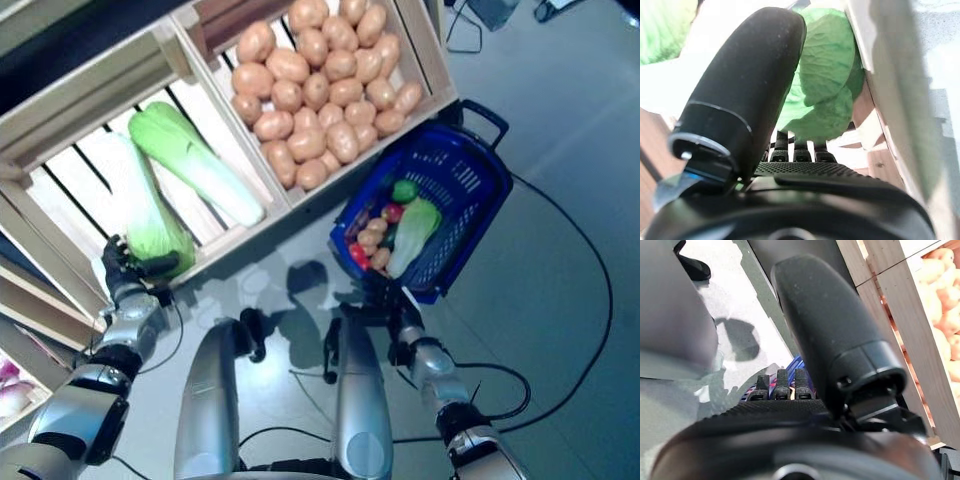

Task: Put vegetables into the basket

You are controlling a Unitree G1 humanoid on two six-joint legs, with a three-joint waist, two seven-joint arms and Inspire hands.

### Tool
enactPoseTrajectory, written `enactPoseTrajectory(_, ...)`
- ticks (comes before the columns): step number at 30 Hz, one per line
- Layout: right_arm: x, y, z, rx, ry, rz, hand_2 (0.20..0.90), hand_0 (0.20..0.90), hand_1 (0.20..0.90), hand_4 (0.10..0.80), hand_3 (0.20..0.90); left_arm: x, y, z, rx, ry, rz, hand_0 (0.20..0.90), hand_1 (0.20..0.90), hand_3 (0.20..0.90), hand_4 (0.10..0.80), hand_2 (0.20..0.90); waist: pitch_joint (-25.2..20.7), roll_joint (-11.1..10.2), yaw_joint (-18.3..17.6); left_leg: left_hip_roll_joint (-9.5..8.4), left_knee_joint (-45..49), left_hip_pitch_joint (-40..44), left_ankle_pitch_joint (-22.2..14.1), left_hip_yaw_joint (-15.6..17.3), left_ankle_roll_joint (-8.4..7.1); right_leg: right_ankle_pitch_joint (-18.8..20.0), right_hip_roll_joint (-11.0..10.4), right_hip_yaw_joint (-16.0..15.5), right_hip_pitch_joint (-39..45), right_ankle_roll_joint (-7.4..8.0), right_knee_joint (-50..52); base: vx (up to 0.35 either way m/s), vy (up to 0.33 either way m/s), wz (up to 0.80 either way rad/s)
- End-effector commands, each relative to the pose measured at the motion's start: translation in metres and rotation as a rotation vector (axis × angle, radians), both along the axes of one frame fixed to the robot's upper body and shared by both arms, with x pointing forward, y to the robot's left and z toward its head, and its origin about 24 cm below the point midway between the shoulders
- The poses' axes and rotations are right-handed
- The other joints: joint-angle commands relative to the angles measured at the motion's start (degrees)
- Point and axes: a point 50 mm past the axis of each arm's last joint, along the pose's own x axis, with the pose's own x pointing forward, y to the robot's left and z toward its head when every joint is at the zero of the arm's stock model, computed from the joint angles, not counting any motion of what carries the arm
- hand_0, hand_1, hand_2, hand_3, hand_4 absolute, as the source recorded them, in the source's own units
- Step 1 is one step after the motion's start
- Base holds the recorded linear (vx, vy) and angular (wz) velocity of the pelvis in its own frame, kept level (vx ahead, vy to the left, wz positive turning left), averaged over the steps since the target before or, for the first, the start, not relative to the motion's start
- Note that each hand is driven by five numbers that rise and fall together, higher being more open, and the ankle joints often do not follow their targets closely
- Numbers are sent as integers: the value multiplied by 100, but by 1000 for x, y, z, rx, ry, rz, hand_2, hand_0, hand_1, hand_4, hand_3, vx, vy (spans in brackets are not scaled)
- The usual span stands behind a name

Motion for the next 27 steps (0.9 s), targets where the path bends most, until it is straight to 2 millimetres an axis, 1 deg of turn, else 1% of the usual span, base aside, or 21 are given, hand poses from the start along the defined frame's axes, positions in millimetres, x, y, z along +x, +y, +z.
enactPoseTrajectory(1,8,-5,26,59,-135,-50,900,900,900,800,900,5,35,35,62,-69,61,900,900,900,800,900,-274,-32,-117,-68,624,507,-1402,261,190,702,23,81,-161,41,-613,-41,21,1)
enactPoseTrajectory(3,10,-6,29,63,-147,-56,900,900,900,800,900,8,37,41,64,-74,56,900,900,900,800,900,-248,-29,-129,-63,711,345,-1417,239,170,696,10,84,-310,49,-536,-42,17,3)
enactPoseTrajectory(4,13,-7,33,67,-158,-57,900,900,900,800,900,12,38,48,68,-75,51,900,900,900,800,900,-239,-24,-137,-55,789,195,-1432,222,161,689,2,92,-454,53,-466,-43,8,2)
enactPoseTrajectory(7,18,-6,39,70,-178,-54,900,900,900,800,900,16,41,56,79,-67,39,900,900,900,800,900,-190,-18,-148,-52,868,37,-1448,199,153,686,4,99,-615,63,-386,-45,4,0)
enactPoseTrajectory(13,24,-2,46,68,-200,-55,900,900,900,800,900,22,39,63,87,-49,13,900,900,900,800,900,-157,-15,-160,-66,955,-187,-1455,142,116,693,36,124,-810,80,-322,-9,-3,2)
enactPoseTrajectory(19,29,-4,54,64,-221,-66,900,900,900,800,900,28,36,74,118,-77,-46,900,900,900,800,900,-123,-26,-182,-56,1039,-336,-1477,116,133,688,96,158,-948,82,-263,-20,-9,-3)
enactPoseTrajectory(20,30,-5,56,62,-224,-70,900,900,900,800,900,30,34,78,123,-94,-54,566,566,566,577,566,-119,-29,-186,-49,1057,-358,-1485,115,136,690,109,166,-976,85,-249,-26,-9,-4)
enactPoseTrajectory(21,30,-5,56,60,-224,-74,900,900,900,800,900,31,33,80,127,-108,-61,514,514,514,543,514,-115,-29,-184,-44,1055,-350,-1487,119,139,693,119,168,-968,87,-257,-25,-6,-3)
enactPoseTrajectory(22,30,-6,56,59,-223,-78,900,900,900,800,900,32,31,83,132,-123,-75,300,300,300,400,300,-115,-29,-185,-34,1046,-333,-1492,126,150,696,129,167,-955,94,-267,-16,-2,-4)
enactPoseTrajectory(27,26,-11,50,51,-206,-92,900,900,900,800,900,32,31,86,139,-141,-81,300,300,300,400,300,-127,-23,-192,5,987,-206,-1496,182,159,710,141,173,-841,112,-336,-18,-2,-4)
